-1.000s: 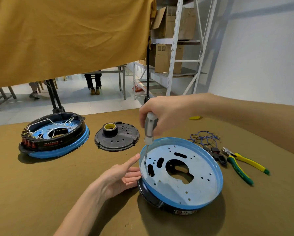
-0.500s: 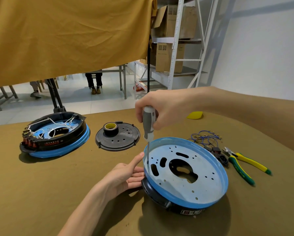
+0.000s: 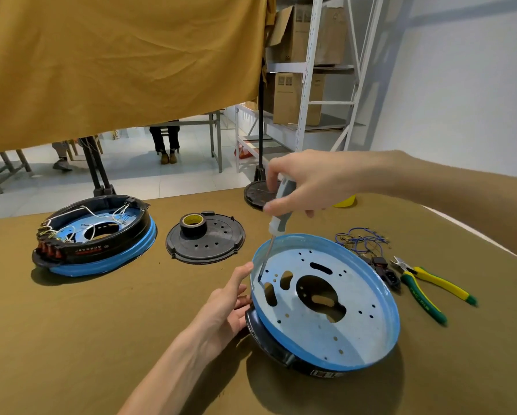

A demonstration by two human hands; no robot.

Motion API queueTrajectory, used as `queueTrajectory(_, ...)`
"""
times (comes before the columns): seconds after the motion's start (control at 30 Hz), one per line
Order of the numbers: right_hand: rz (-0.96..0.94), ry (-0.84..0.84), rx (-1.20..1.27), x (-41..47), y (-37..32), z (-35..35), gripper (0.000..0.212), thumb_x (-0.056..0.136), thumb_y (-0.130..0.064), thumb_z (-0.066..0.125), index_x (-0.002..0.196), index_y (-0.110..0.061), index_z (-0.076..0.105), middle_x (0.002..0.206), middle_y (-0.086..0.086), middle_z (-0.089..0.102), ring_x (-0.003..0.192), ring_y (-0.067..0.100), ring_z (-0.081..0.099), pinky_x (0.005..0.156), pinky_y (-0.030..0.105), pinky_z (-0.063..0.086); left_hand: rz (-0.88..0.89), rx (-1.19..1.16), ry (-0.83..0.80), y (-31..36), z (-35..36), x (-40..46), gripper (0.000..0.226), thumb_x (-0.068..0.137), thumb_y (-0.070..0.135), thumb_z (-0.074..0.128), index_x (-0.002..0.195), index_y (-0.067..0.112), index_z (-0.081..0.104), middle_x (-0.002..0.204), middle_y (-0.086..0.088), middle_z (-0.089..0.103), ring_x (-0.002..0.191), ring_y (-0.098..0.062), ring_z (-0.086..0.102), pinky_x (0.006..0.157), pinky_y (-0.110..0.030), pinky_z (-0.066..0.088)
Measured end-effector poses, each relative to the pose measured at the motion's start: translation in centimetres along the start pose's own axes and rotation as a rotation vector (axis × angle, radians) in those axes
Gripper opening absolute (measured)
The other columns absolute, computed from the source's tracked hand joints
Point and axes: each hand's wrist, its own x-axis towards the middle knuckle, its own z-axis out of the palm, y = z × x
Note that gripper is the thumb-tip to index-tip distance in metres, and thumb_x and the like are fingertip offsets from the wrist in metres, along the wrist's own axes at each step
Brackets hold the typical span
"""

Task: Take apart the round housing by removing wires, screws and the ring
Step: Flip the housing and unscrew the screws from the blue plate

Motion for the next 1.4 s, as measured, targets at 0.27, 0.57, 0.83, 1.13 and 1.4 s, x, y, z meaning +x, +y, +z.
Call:
queueTrajectory(0.27, -0.152, 0.03, 0.003, -0.3, 0.1, -0.1, 0.033, 0.084, -0.031, 0.081, 0.111, -0.031, 0.062, 0.102, -0.006, 0.067, 0.086, 0.011, 0.067, 0.067, 0.026, 0.055, 0.025, -0.006, -0.007, -0.2, 0.6, -0.5, 0.102, 0.062, 0.058, 0.082, 0.137, 0.0, 0.043, 0.091, -0.016, 0.079, 0.084, -0.029, 0.079, 0.061, -0.033, 0.061)
queueTrajectory(0.57, -0.104, 0.108, -0.099, 0.3, 0.3, 0.7, 0.025, 0.094, -0.05, 0.065, 0.1, -0.026, 0.061, 0.083, -0.001, 0.073, 0.052, 0.005, 0.064, 0.047, 0.018, 0.048, 0.036, 0.009, 0.009, -0.3, 0.7, -0.4, 0.109, 0.06, 0.061, 0.08, 0.142, 0.001, 0.041, 0.09, -0.013, 0.08, 0.083, -0.027, 0.079, 0.062, -0.032, 0.061)
queueTrajectory(0.83, -0.066, 0.108, -0.143, 0.0, 0.4, 0.7, 0.041, 0.09, -0.067, 0.058, 0.108, -0.03, 0.057, 0.085, -0.005, 0.068, 0.068, 0.007, 0.067, 0.056, 0.029, 0.05, 0.042, 0.032, 0.04, -0.3, 0.7, -0.3, 0.118, 0.057, 0.063, 0.08, 0.148, 0.0, 0.039, 0.1, -0.017, 0.079, 0.085, -0.026, 0.079, 0.061, -0.033, 0.061)
queueTrajectory(1.13, -0.199, 0.017, 0.037, -0.1, 0.6, 0.0, 0.03, 0.084, -0.035, 0.08, 0.108, -0.032, 0.063, 0.098, -0.005, 0.067, 0.082, 0.011, 0.065, 0.062, 0.022, 0.052, 0.046, 0.043, 0.059, -0.1, 0.9, -0.3, 0.123, 0.056, 0.063, 0.078, 0.151, -0.001, 0.033, 0.108, -0.019, 0.076, 0.081, -0.025, 0.079, 0.058, -0.032, 0.061)
queueTrajectory(1.4, -0.145, 0.191, -0.192, 0.4, 0.5, 1.4, 0.032, 0.093, -0.054, 0.065, 0.097, -0.023, 0.067, 0.08, -0.004, 0.069, 0.066, 0.011, 0.067, 0.049, 0.023, 0.044, 0.031, 0.056, 0.013, -0.1, 0.5, 0.1, 0.113, 0.064, 0.062, 0.076, 0.149, 0.0, 0.034, 0.089, -0.014, 0.08, 0.086, -0.031, 0.079, 0.059, -0.033, 0.061)
